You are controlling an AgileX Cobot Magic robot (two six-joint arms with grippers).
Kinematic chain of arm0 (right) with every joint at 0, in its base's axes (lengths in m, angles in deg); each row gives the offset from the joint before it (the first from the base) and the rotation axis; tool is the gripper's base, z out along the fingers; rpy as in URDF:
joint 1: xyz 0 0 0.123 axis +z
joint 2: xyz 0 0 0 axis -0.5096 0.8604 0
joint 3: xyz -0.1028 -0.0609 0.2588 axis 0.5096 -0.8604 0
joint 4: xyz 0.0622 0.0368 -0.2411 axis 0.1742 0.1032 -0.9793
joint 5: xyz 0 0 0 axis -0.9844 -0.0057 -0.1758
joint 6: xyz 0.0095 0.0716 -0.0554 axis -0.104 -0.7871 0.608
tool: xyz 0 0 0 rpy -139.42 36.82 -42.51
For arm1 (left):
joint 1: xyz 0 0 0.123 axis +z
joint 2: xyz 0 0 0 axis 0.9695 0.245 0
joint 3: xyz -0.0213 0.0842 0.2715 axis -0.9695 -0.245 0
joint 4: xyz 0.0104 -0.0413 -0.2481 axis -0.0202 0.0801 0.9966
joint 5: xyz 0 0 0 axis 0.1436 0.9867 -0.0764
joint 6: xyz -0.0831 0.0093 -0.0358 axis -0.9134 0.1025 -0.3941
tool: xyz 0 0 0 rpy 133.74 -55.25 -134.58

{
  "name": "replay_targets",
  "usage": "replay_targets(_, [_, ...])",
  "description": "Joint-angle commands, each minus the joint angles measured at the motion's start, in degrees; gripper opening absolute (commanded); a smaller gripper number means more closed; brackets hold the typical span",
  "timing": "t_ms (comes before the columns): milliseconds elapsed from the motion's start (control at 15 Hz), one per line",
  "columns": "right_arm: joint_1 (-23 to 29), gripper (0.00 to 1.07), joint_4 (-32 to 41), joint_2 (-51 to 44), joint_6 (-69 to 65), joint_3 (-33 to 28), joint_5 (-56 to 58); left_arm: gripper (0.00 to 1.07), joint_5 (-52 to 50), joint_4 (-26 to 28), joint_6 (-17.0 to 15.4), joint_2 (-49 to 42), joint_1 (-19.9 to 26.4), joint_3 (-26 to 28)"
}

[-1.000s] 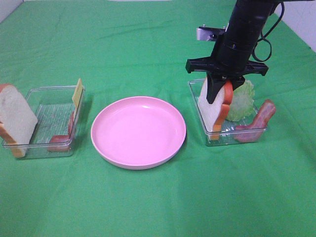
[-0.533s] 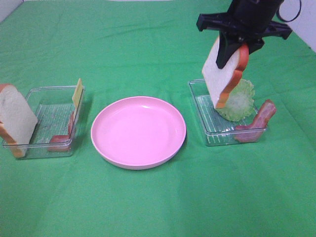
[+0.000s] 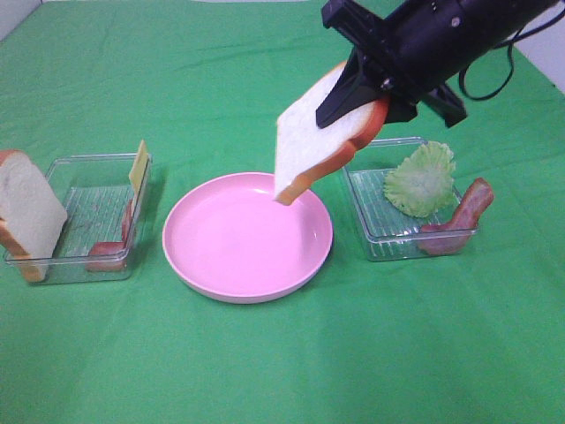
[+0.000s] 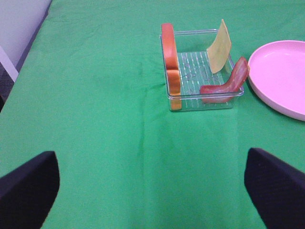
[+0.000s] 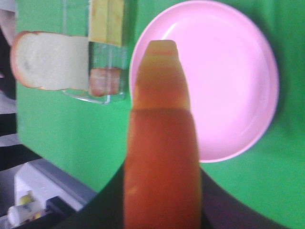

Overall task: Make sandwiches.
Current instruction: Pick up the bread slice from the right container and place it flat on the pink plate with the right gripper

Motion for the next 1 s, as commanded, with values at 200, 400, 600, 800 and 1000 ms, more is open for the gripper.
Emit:
replay_targets(200, [0.00,0.00,20.91,6.07,13.87,-3.15,-2.64,1.00,-0.80,0.46,0.11,-0.74,0.17,-0.11])
replay_targets(400, [0.23,0.00,27.22,14.44,17.82,-2.29,-4.13,1.00,-0.80,0.46,0.11,-0.74,0.17,-0.11])
replay_targets(600, [4.53,0.00,25.84,18.11,18.45,1.78,-6.88,1.00,-0.80,0.46,0.11,-0.74,0.17,-0.11])
replay_targets(800, [5.96,0.00,25.55,21.03,17.93,4.13,-7.22,1.00,-0.80,0.46,0.11,-0.74,0.17,-0.11])
replay_targets(1000, [6.82,0.00,25.27,24.29,17.93,4.93,-7.68,1.00,-0.80,0.46,0.11,-0.74,0.17,-0.11])
